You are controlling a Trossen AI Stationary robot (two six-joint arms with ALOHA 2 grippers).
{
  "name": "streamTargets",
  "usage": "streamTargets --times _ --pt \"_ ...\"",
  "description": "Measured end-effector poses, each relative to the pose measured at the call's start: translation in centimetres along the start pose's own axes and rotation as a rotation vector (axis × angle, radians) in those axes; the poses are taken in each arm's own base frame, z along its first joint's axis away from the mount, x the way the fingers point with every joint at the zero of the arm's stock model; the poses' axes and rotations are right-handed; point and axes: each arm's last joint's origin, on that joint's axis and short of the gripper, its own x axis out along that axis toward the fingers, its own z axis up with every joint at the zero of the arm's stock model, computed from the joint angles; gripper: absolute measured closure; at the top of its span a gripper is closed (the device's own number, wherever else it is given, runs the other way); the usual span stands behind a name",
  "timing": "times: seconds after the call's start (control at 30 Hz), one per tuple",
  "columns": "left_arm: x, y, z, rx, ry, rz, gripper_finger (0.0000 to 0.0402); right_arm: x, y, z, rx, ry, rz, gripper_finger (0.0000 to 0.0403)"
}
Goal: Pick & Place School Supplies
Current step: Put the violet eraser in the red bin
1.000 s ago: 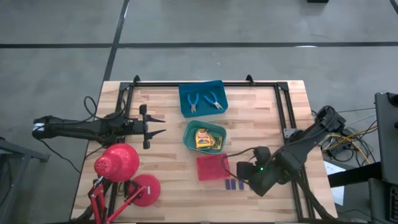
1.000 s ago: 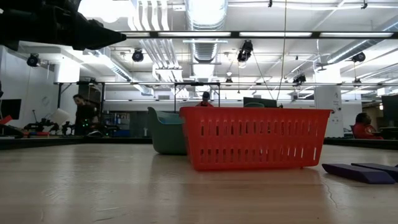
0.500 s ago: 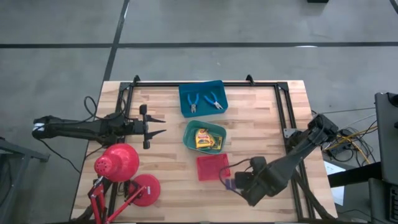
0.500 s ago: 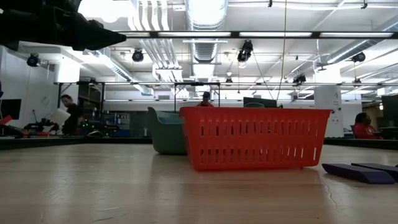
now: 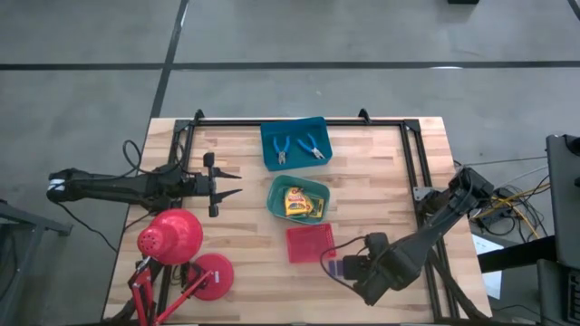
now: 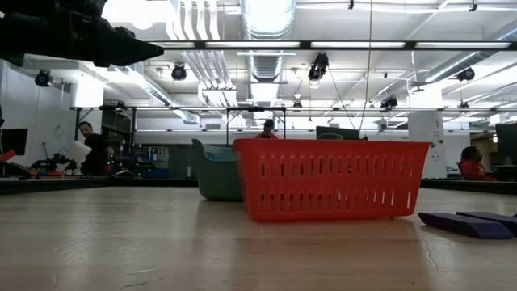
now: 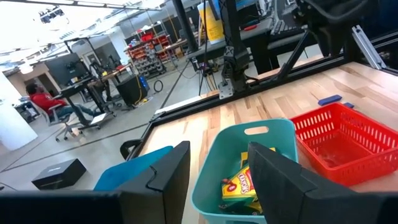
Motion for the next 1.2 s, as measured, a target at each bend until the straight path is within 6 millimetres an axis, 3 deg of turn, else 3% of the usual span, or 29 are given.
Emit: streamTargets --times 0.27,0.77,1.2 --pt "0.0 0.0 0.0 0.0 0.0 0.0 0.0234 3.3 -0.7 -1.0 -0.014 0.058 0.023 0.0255" --pt "0.0 0.0 0.0 0.0 0.0 0.0 0.0234 9.2 -2.4 -0.4 -0.014 0.107 0.021 0.0255" --pt "0.0 0.0 0.0 0.0 0.0 0.0 0.0234 10.4 -2.6 0.6 0.01 0.098 -0.003 0.0255"
